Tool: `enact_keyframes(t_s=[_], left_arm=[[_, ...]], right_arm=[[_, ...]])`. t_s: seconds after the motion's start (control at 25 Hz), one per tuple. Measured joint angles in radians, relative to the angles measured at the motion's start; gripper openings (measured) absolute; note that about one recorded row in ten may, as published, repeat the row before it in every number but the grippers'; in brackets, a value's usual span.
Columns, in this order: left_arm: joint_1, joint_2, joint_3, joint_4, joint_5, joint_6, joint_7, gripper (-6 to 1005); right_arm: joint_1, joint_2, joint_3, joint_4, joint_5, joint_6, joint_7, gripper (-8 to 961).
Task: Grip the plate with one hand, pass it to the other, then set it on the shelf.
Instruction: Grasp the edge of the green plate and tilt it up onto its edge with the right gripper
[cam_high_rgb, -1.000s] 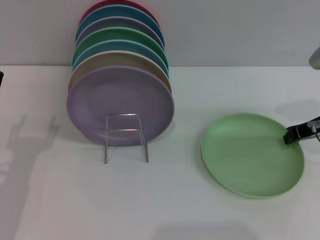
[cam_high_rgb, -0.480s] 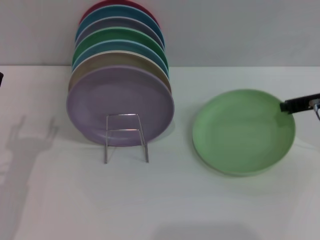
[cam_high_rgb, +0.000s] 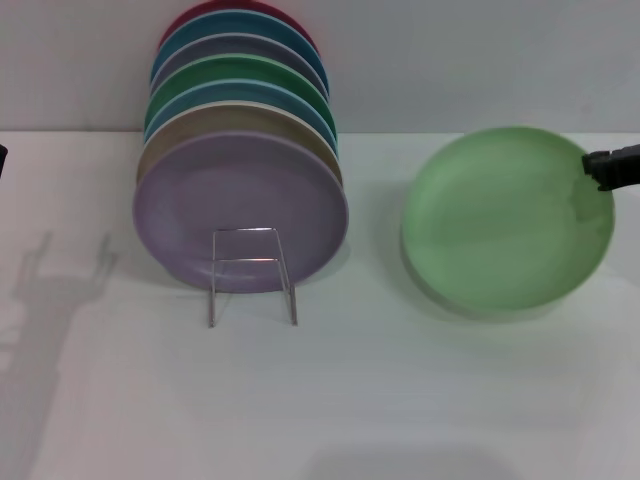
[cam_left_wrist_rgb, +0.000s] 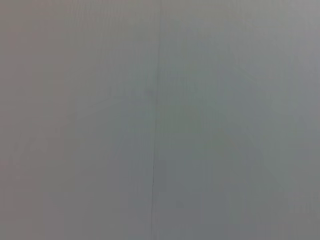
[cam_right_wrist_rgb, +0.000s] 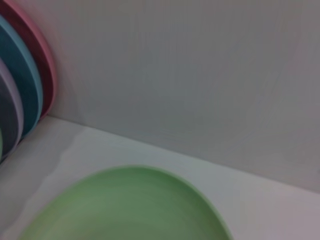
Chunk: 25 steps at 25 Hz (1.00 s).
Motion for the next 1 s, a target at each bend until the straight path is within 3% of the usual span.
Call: enact_keyframes(t_s=[0.4, 0.68, 1.0], left_arm=[[-0.004, 0.0, 0.0, -0.001, 0.002, -0.001, 0.0, 746], [-0.008, 0.0, 0.0, -0.004, 0.004, -0.002, 0.0, 746], [-0.01, 0.0, 0.0, -0.002, 0.004, -0.007, 0.0, 746]], right_arm=[[-0.098, 0.002, -0.123, 0.058, 0.03, -0.236, -0.098, 17], [-0.13, 0.001, -0.201, 0.007, 0.105, -0.428, -0.215, 18], [-0.203, 0.0, -0.365, -0.009, 0.106, -0.694, -0.296, 18]])
